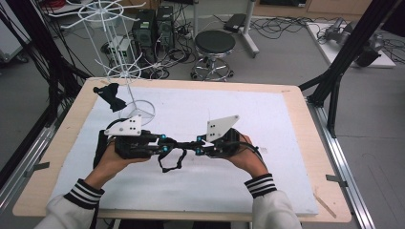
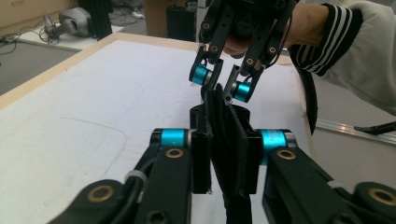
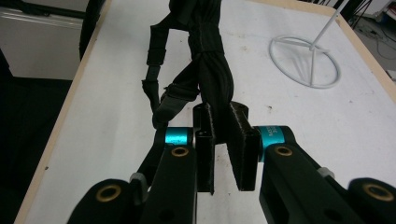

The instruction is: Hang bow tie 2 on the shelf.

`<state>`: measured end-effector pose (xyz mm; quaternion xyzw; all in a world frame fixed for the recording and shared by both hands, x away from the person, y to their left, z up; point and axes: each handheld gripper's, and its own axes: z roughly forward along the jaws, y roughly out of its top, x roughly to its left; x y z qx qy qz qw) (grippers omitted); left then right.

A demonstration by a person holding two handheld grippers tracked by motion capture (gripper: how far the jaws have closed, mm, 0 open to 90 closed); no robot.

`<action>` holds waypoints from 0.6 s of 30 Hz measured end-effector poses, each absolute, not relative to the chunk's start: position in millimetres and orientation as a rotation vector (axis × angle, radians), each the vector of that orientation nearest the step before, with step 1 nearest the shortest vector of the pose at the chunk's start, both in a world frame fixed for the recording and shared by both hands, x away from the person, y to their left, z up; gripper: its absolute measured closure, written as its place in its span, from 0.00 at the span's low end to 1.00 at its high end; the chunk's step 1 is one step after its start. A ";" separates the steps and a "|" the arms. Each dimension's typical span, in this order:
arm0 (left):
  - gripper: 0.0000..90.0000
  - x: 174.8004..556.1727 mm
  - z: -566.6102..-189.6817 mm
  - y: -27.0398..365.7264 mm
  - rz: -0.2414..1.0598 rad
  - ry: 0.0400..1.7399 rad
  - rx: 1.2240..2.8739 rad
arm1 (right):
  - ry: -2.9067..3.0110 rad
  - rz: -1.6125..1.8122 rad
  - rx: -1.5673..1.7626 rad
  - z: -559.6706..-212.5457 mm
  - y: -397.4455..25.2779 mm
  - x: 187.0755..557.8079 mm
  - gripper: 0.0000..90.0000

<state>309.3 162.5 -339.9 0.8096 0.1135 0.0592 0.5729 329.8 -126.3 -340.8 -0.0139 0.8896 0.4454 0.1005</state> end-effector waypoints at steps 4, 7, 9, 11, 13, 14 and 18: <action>0.91 309.2 -339.6 162.9 0.139 0.286 1.896 | 2.630 1.315 -0.039 -341.3 -125.5 329.9 0.91; 0.91 309.1 -339.7 162.6 0.143 0.285 1.904 | 2.638 1.315 -0.041 -341.7 -125.3 330.2 0.90; 0.91 309.0 -339.5 162.9 0.145 0.289 1.903 | 2.631 1.318 -0.039 -342.1 -125.1 329.9 0.75; 0.91 309.7 -339.5 163.2 0.147 0.286 1.908 | 2.598 1.376 -0.009 -344.1 -123.5 329.9 0.28; 0.91 309.4 -339.6 162.9 0.147 0.287 1.905 | 2.581 1.379 0.009 -344.1 -122.0 329.8 0.12; 0.91 309.1 -339.7 162.5 0.151 0.285 1.905 | 2.569 1.384 0.012 -343.9 -122.1 329.9 0.11; 0.91 308.8 -339.6 163.5 0.159 0.292 1.904 | 2.567 1.408 0.053 -343.6 -122.8 330.6 0.01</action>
